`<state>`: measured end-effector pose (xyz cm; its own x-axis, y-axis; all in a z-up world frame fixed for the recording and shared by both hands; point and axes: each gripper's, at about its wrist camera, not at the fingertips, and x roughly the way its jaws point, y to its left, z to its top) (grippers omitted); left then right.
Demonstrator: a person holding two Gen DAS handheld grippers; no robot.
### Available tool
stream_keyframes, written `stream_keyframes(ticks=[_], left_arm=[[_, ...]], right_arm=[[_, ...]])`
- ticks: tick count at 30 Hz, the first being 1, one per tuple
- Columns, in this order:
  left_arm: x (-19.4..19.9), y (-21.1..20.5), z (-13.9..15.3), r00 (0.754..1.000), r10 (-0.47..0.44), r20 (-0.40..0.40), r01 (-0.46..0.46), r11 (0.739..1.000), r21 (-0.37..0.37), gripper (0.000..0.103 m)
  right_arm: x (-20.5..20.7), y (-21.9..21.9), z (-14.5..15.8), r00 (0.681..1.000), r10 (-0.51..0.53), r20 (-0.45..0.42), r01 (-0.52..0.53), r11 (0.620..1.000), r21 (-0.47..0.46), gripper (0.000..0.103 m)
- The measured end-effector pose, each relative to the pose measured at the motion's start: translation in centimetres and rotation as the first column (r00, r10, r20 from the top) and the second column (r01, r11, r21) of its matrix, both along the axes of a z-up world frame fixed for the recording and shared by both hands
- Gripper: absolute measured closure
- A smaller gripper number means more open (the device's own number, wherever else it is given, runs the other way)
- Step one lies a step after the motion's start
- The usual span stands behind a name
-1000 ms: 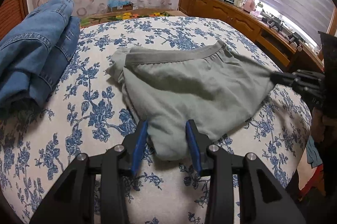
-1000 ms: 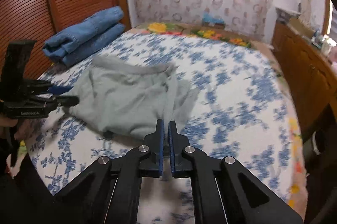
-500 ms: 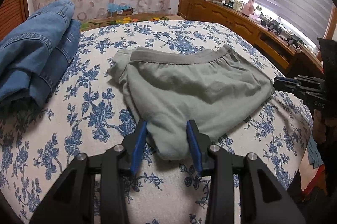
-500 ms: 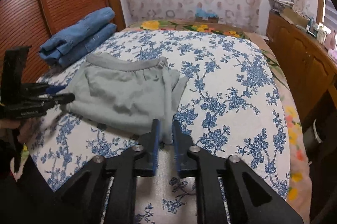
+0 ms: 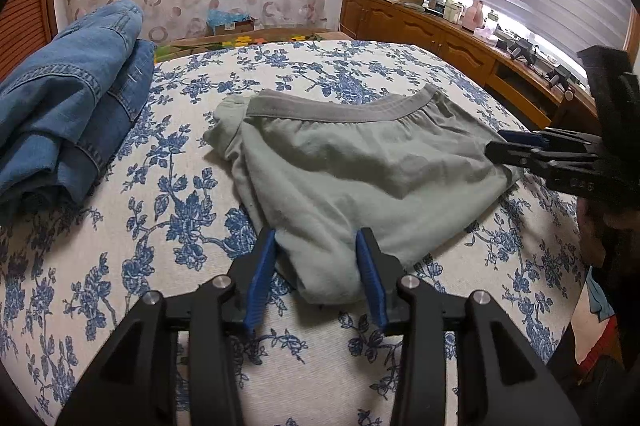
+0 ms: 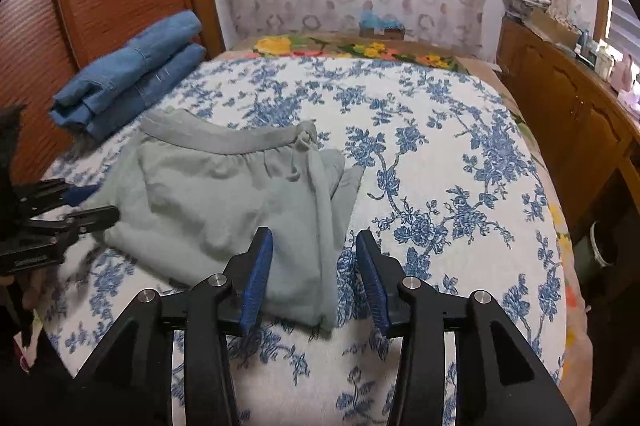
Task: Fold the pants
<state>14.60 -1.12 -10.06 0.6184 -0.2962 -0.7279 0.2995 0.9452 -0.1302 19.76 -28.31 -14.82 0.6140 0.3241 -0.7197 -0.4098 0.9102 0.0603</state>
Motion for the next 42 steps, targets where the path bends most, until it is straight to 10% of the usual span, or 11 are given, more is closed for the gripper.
stream_keyframes(ticks=[23, 42], left_arm=[[3.9, 1.9, 3.1, 0.999, 0.016, 0.034, -0.014, 0.999, -0.040, 0.064], [9.3, 0.0, 1.8, 1.000, -0.031, -0.002, 0.031, 1.000, 0.002, 0.079]], right_arm=[[0.6, 0.2, 1.7, 0.998, 0.051, 0.046, -0.053, 0.998, 0.029, 0.058], [6.5, 2.1, 1.6, 0.996, 0.081, 0.033, -0.082, 0.996, 0.043, 0.101]])
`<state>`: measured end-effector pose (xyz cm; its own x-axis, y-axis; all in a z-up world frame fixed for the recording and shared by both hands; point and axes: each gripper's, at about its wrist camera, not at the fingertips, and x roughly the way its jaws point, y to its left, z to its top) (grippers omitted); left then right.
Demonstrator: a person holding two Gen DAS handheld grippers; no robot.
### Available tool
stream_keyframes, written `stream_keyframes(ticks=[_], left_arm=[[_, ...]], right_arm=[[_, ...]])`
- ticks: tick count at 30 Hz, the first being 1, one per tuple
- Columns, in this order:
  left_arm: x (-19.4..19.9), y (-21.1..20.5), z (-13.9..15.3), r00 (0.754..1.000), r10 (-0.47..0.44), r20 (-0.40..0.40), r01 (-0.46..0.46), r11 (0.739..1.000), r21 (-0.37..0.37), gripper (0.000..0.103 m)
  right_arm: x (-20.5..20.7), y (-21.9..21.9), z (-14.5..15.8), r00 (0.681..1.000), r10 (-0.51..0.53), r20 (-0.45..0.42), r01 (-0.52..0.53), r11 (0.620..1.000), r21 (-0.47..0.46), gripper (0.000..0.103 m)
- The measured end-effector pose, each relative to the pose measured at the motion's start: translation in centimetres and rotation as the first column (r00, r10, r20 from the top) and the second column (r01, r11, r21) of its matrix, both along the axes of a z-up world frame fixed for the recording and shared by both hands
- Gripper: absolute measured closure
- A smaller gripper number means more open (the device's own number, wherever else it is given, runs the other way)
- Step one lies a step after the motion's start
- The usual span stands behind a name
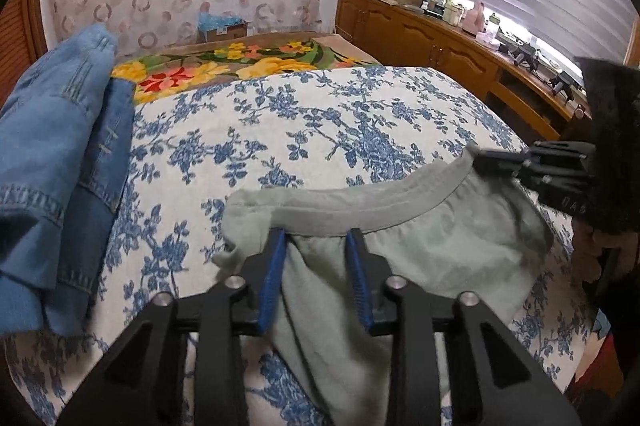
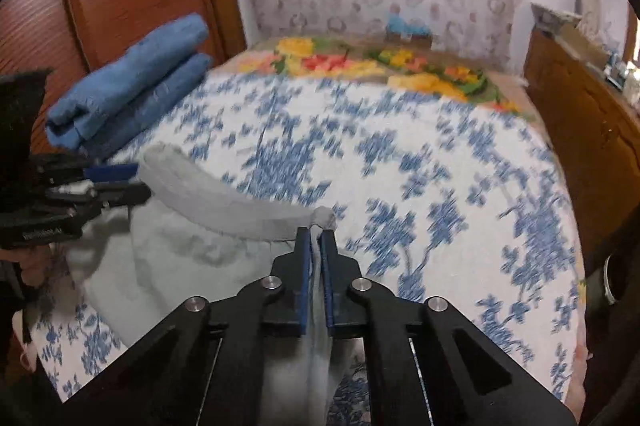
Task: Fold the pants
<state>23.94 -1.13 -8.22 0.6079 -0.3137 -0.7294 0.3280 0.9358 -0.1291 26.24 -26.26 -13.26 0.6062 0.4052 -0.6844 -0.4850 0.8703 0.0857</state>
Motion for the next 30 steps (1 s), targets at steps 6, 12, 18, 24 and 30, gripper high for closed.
stream_keyframes(ticks=[6, 12, 18, 24, 30], left_arm=[[1.3, -0.2, 0.5, 1.000, 0.012, 0.012, -0.012, 1.000, -0.012, 0.087], [0.0, -0.1, 1.1, 1.000, 0.016, 0.013, -0.016, 1.000, 0.012, 0.086], [-1.9, 0.3, 1.8, 1.000, 0.000, 0.014, 0.000, 1.000, 0.013, 0.068], [-2.0, 0.2, -0.4, 0.999, 0.008, -0.048, -0.005, 0.998, 0.064, 0.062], [-1.8, 0.4, -1.3, 0.998, 0.032, -0.053, -0.029, 0.998, 0.048, 0.062]], right_arm=[[0.7, -0.5, 0.1, 0.998, -0.069, 0.011, 0.069, 0.997, -0.024, 0.102], [0.8, -0.6, -0.6, 0.998, -0.064, -0.030, 0.063, 0.998, -0.028, 0.096], [-0.8, -1.2, 0.1, 0.998, -0.058, -0.020, 0.058, 0.998, -0.024, 0.072], [-2.3, -1.7, -0.9, 0.998, -0.046, -0.051, 0.043, 0.998, -0.054, 0.069], [-2.2, -1.6, -1.7, 0.996, -0.054, -0.072, 0.050, 0.997, -0.061, 0.068]])
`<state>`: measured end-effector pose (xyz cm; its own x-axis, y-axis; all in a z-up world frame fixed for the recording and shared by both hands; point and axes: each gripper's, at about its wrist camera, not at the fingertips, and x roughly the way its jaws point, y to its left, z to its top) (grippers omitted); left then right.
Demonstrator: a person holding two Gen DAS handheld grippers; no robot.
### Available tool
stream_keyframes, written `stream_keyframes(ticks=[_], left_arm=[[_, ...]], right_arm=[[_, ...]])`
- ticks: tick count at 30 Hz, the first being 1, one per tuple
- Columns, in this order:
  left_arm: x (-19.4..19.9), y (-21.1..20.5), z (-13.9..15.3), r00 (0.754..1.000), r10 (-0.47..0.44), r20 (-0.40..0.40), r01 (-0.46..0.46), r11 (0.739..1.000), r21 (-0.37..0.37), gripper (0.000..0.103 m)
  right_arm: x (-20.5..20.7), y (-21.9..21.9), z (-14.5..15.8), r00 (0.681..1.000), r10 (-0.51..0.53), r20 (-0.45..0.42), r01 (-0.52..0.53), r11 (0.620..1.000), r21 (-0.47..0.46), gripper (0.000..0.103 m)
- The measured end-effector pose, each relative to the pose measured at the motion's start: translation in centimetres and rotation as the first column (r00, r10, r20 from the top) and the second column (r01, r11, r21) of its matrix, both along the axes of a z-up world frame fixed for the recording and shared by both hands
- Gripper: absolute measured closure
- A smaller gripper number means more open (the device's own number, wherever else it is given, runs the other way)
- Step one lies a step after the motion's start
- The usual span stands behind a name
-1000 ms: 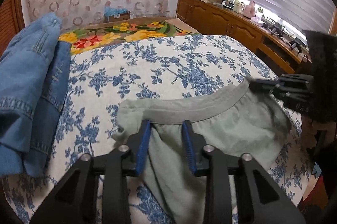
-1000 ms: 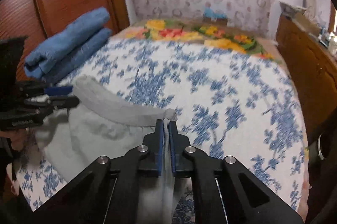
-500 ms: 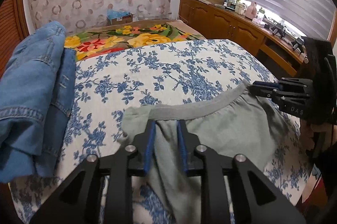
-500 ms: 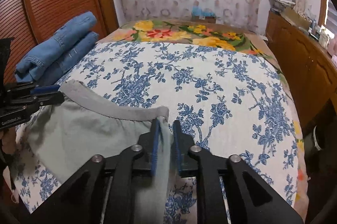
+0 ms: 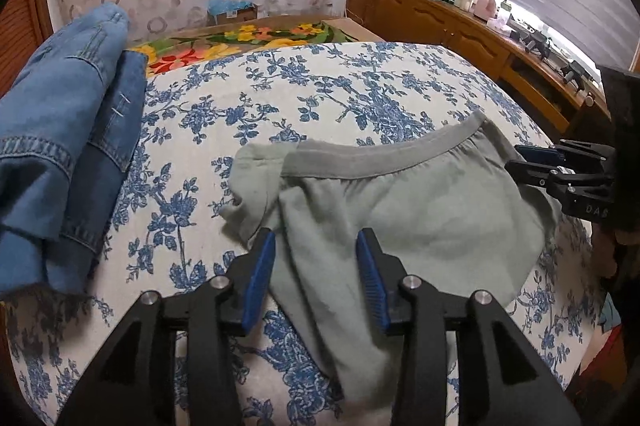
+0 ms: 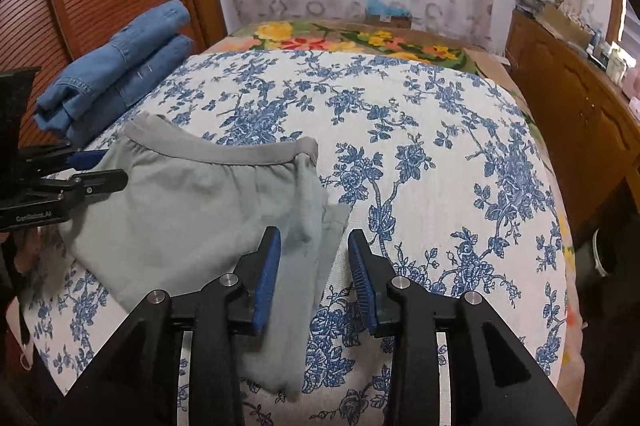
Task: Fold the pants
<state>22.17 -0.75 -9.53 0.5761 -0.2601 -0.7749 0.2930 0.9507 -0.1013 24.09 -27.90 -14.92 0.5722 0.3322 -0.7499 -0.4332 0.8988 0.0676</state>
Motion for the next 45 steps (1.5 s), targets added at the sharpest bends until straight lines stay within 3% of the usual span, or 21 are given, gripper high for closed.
stream_keyframes(ticks=[15, 21, 23, 26, 29, 32, 45], left_arm=[[-0.3, -0.2, -0.2, 0.999, 0.000, 0.036, 0.000, 1.000, -0.007, 0.060], [-0.4, 0.5, 0.3, 1.000, -0.021, -0.005, 0.021, 0.999, -0.036, 0.060], [-0.9, 0.6, 0.5, 1.000, -0.020, -0.006, 0.020, 1.000, -0.003, 0.060], [-1.4, 0.6, 0.4, 1.000, -0.022, -0.013, 0.022, 0.999, 0.028, 0.057], [-1.4, 1.0, 0.0, 1.000, 0.001, -0.021, 0.000, 1.000, 0.027, 0.047], [-1.1, 1.6, -0.2, 0.999, 0.027, -0.028, -0.028, 1.000, -0.012, 0.046], [0.1, 0.4, -0.3, 0.998, 0.064, -0.017, -0.063, 0.998, 0.018, 0.035]], right_arm=[[0.9, 0.5, -0.6, 1.000, 0.000, 0.001, 0.000, 1.000, 0.007, 0.064], [1.0, 0.6, -0.6, 1.000, 0.001, 0.003, -0.001, 1.000, 0.006, 0.062], [1.0, 0.6, -0.6, 1.000, 0.001, 0.002, -0.001, 1.000, 0.007, 0.061], [1.0, 0.6, -0.7, 1.000, 0.002, -0.002, -0.002, 1.000, 0.014, 0.061], [0.9, 0.6, -0.9, 1.000, 0.002, 0.001, -0.002, 1.000, 0.011, 0.061], [0.9, 0.4, -0.9, 1.000, 0.002, -0.001, -0.002, 1.000, 0.012, 0.061], [0.9, 0.6, -0.8, 1.000, 0.002, 0.000, -0.002, 1.000, 0.012, 0.060]])
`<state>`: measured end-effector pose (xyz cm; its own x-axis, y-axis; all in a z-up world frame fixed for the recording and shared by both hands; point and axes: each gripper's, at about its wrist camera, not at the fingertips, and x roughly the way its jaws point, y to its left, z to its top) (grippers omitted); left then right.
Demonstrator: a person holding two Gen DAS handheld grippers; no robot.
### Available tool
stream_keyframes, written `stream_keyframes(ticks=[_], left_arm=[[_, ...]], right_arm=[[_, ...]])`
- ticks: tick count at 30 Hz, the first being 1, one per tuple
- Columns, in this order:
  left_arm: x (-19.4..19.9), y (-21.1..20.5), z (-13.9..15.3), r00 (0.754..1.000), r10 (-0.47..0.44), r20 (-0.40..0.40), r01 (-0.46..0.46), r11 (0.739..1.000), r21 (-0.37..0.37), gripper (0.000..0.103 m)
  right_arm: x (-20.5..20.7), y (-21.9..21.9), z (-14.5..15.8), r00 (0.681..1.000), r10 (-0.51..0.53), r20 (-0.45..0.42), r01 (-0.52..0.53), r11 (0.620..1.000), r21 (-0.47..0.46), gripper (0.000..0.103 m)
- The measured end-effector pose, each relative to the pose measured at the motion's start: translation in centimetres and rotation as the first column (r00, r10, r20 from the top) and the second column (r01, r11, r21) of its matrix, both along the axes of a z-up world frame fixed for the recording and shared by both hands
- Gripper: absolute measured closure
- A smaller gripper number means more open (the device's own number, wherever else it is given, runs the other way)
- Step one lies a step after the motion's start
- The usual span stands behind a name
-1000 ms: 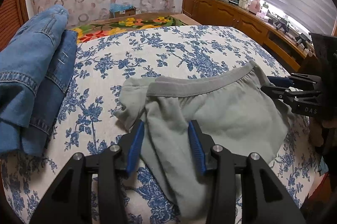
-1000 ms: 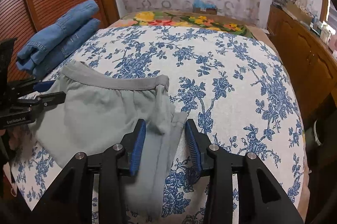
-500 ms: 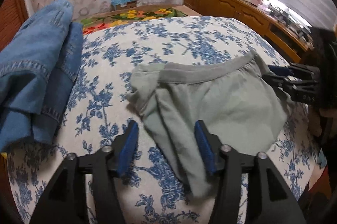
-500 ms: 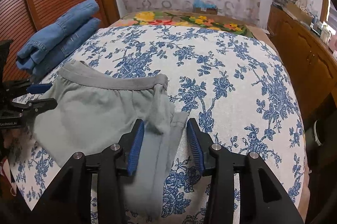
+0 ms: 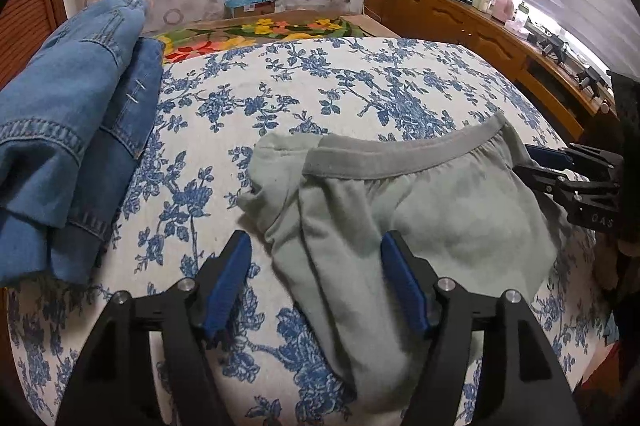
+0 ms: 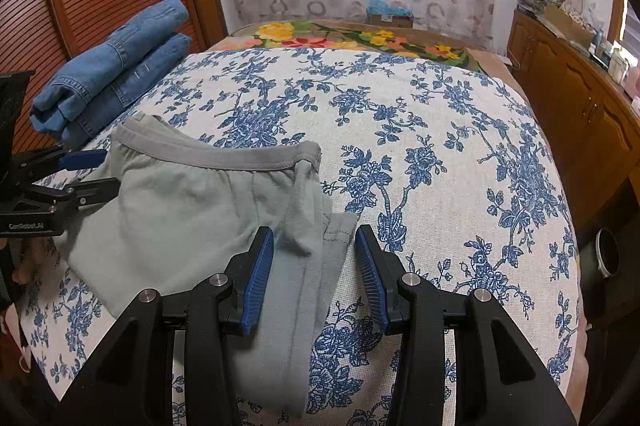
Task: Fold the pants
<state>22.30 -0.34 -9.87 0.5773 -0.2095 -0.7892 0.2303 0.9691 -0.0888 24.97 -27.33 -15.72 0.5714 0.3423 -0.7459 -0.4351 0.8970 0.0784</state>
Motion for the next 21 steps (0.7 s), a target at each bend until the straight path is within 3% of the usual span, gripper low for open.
stream_keyframes(ticks=[5, 7, 11, 15, 18, 21], left_arm=[[0.2, 0.5, 0.1, 1.000, 0.005, 0.010, -0.005, 0.998, -0.055, 0.036], [0.2, 1.1, 0.2, 1.000, 0.002, 0.014, 0.000, 0.992, -0.129, 0.041], [0.2, 1.6, 0.2, 1.000, 0.019, 0.020, -0.015, 0.990, -0.143, 0.056], [0.2, 1.9, 0.2, 0.999, 0.028, 0.019, -0.024, 0.983, -0.180, 0.069], [0.1, 1.7, 0.2, 0.999, 0.027, 0.030, -0.021, 0.983, -0.180, 0.077], [-0.2, 1.7, 0.5, 0.999, 0.028, 0.045, -0.019, 0.982, -0.186, 0.087]], right_arm=[[0.0, 0.0, -0.1, 1.000, 0.001, -0.002, -0.001, 1.000, 0.003, 0.060], [0.0, 0.0, 0.0, 1.000, 0.004, -0.003, -0.004, 1.000, 0.005, 0.060], [-0.1, 0.2, 0.0, 1.000, 0.015, 0.000, -0.015, 1.000, 0.001, 0.062], [-0.1, 0.2, 0.1, 1.000, 0.029, -0.008, -0.029, 0.999, 0.017, 0.075], [-0.1, 0.2, 0.1, 0.998, 0.054, -0.022, -0.053, 0.998, 0.046, 0.090], [-0.2, 0.4, 0.2, 0.998, 0.064, -0.024, -0.063, 0.997, 0.051, 0.094]])
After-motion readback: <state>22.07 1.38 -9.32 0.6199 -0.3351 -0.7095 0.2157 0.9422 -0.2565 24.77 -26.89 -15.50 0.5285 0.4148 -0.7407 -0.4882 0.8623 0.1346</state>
